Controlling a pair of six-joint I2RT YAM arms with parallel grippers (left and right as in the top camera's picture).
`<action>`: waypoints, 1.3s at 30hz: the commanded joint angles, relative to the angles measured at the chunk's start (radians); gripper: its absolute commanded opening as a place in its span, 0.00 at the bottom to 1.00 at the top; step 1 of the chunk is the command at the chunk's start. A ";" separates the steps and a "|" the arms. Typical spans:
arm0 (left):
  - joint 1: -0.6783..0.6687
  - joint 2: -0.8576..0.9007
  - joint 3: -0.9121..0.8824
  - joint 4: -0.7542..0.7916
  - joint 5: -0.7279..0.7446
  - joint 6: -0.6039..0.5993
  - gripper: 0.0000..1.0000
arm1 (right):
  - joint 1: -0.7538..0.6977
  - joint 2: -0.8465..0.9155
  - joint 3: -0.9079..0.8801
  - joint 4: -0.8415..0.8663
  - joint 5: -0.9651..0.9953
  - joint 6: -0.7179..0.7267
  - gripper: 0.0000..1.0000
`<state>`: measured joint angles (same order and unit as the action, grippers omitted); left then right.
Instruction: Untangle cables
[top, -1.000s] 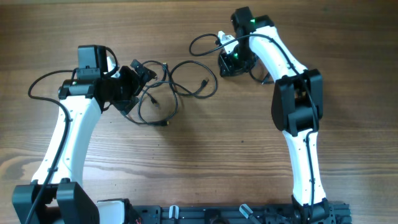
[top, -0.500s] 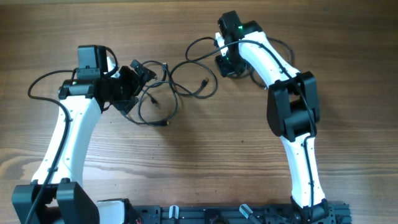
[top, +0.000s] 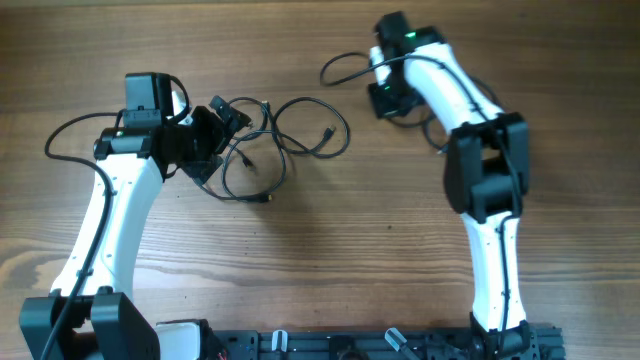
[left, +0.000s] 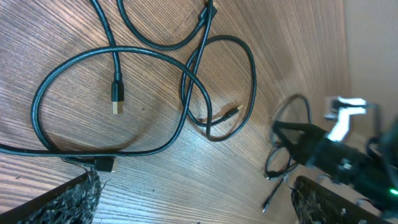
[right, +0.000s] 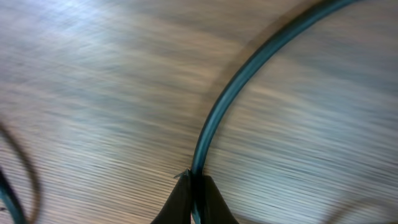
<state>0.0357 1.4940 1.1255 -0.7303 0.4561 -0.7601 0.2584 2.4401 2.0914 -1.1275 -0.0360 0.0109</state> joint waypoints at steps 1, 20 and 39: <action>0.001 -0.022 0.011 -0.001 -0.021 0.020 1.00 | -0.097 -0.211 0.042 0.023 -0.020 0.047 0.04; 0.001 -0.022 0.011 0.000 -0.036 0.020 1.00 | -0.629 -0.500 0.042 0.639 0.049 0.280 0.04; 0.001 -0.022 0.011 0.000 -0.039 0.020 1.00 | -0.668 -0.189 0.042 0.724 0.080 0.250 0.04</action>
<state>0.0357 1.4937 1.1255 -0.7330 0.4305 -0.7601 -0.4259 2.1670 2.1326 -0.4290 0.0277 0.2676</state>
